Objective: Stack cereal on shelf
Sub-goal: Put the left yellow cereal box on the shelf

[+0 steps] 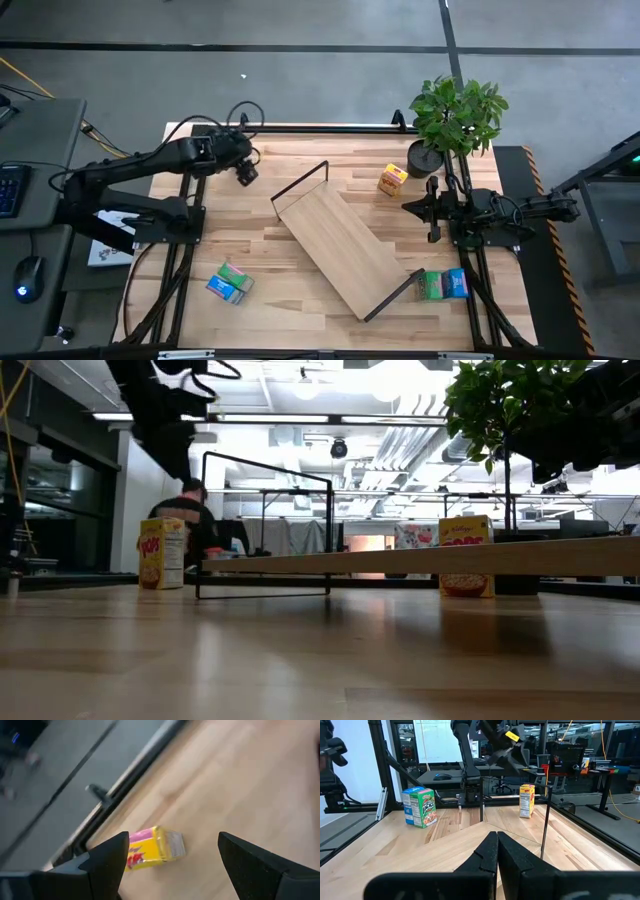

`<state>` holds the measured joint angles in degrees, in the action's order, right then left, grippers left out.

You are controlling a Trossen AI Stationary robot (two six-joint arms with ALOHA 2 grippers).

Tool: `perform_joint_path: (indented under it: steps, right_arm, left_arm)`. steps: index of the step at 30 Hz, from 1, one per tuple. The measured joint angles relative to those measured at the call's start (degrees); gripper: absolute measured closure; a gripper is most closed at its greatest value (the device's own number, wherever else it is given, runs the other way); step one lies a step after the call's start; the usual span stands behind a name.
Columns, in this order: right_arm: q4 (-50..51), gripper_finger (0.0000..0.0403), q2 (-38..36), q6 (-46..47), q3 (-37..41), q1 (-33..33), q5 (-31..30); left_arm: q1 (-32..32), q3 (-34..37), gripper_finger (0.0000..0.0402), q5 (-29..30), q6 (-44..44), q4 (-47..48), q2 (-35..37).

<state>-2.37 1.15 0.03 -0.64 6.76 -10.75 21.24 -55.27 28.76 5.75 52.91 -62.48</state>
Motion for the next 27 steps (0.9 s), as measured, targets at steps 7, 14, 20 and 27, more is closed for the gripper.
perform_joint_path:
  steps: [7, 14, 20, 27]
  right_arm:
    - [0.00, 0.0402, 0.00, 0.00, 0.00, -0.02, -0.02]
    - [0.00, 0.0402, 0.00, 0.00, 0.00, -0.02, -0.02]
    - [0.00, 0.0402, 0.00, 0.00, 0.00, -0.02, 0.00]
    - [0.00, 0.0402, 0.00, 0.00, 0.00, -0.02, 0.00]
  left_arm:
    - [-0.20, -3.15, 0.0105, -2.85, -25.60, 3.96, -5.93]
    - [-3.49, -3.71, 0.0105, 7.73, -39.88, 13.89, -11.82]
    - [-2.79, -3.71, 0.0105, 10.86, -42.70, 14.32, -16.66]
    - [1.58, -3.71, 0.0105, 12.11, -49.84, 12.32, -19.95]
